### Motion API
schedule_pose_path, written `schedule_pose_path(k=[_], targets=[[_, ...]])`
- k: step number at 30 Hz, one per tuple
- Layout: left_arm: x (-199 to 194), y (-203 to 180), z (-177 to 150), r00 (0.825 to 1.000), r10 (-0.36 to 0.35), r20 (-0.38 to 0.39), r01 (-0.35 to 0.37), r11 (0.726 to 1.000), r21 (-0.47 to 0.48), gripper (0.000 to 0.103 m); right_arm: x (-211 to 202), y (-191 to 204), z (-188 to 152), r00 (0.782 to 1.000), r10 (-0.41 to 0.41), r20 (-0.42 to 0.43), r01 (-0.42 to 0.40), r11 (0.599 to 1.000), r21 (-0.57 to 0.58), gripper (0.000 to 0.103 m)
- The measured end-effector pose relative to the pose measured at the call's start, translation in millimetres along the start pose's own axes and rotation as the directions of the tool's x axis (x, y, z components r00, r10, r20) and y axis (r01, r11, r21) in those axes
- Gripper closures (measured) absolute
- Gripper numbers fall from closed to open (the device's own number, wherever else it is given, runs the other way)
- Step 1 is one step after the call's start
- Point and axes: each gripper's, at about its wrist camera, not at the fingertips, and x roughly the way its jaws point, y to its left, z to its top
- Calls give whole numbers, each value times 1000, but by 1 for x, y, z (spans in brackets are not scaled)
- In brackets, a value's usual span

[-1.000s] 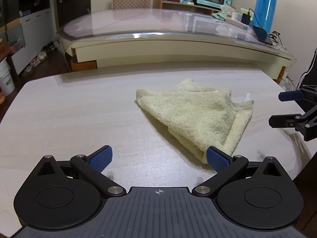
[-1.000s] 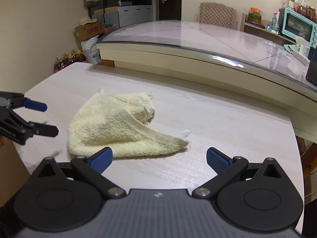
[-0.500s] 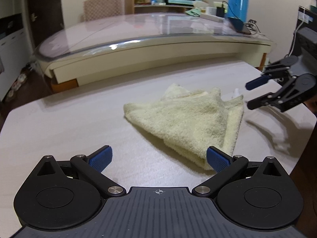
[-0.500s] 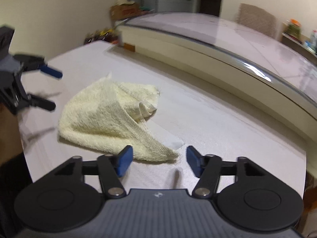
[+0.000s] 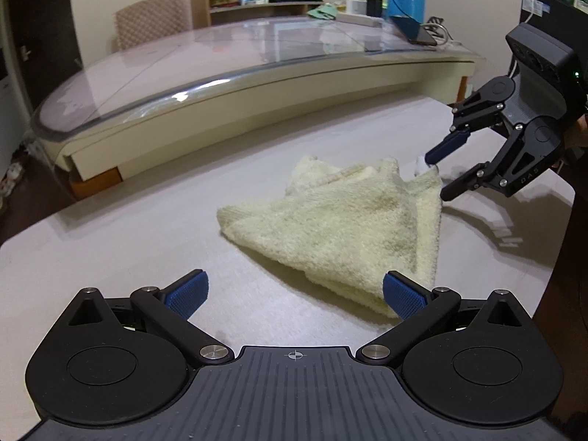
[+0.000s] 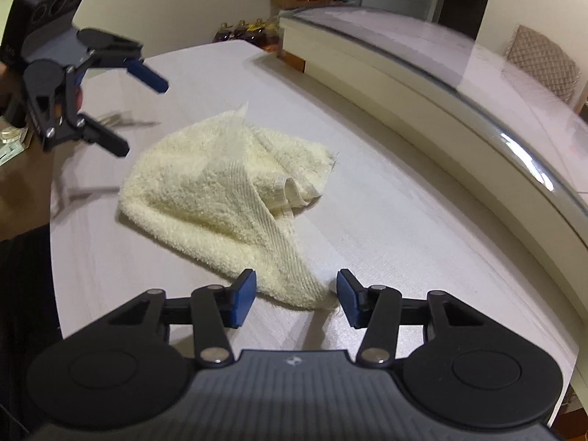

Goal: Fold towel

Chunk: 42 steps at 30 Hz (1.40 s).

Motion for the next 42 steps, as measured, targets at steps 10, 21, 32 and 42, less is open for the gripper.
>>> schedule_pose_path(k=[10, 21, 32, 42], targets=[[8, 26, 27, 999, 36, -3, -36, 999, 1, 0, -14, 45, -7, 999, -41, 15, 42, 996, -85, 93], [38, 50, 45, 999, -19, -46, 17, 999, -42, 9, -56, 102, -33, 997, -50, 63, 53, 997, -55, 93], [51, 34, 77, 956, -288, -60, 294, 939, 179, 51, -67, 114, -48, 996, -25, 87, 24, 1000, 15, 93], [91, 28, 96, 910, -358, -210, 407, 870, 278, 76, -64, 109, -52, 996, -17, 85, 10, 997, 72, 93]])
